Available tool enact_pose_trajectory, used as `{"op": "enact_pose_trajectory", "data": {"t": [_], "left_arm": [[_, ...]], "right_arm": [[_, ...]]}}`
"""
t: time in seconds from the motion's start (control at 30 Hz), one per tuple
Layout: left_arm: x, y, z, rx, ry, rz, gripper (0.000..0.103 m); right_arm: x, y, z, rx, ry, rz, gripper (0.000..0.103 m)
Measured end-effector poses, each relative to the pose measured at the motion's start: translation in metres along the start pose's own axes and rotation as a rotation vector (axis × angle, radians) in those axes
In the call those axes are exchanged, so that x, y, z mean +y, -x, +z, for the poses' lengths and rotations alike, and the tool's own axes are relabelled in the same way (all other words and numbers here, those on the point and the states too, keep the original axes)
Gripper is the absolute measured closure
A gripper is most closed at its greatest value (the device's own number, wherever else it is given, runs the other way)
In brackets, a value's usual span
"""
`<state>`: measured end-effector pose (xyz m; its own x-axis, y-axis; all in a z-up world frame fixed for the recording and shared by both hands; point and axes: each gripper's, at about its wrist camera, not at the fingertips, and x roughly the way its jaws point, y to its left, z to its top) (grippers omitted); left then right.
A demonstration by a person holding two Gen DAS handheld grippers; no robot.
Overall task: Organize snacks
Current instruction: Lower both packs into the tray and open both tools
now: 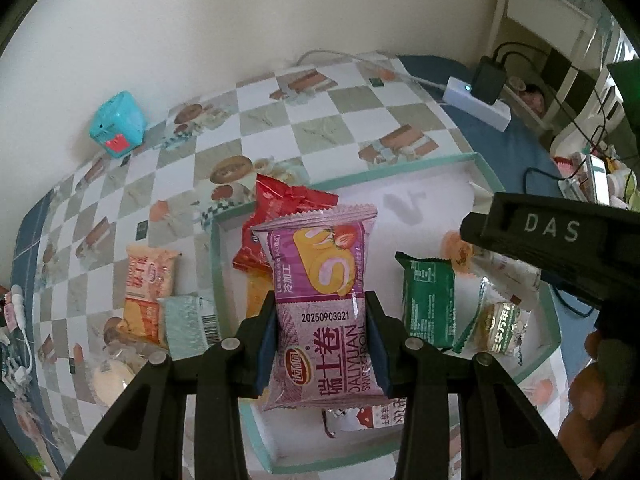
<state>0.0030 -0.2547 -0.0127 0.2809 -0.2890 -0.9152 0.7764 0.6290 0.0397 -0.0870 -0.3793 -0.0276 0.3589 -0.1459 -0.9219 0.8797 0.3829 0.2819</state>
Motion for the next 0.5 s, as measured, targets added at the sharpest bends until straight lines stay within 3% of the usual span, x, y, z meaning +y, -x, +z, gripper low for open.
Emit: {"op": "enact_pose_trajectory", "data": {"t": [0.27,0.4,0.5], "left_arm": [[-0.0048,-0.007,-0.0025,0.031,-0.006,-0.028,0.059],[-0.0041,-0.0042,-0.0026,0.022,-0.005,-0.02,0.049],[-0.0022,-0.001,-0.0019,0.016,-0.002,-0.02,0.048]], "right_arm": [[0.0088,-0.0094,-0.0044,0.029,0.026,-0.007,0.045],[0.0107,-0.0113,-0.0048,0.036,0.035,-0.01,0.045],[0.0108,-0.0114,-0.0042,0.037,0.037,-0.014,0.044]]}}
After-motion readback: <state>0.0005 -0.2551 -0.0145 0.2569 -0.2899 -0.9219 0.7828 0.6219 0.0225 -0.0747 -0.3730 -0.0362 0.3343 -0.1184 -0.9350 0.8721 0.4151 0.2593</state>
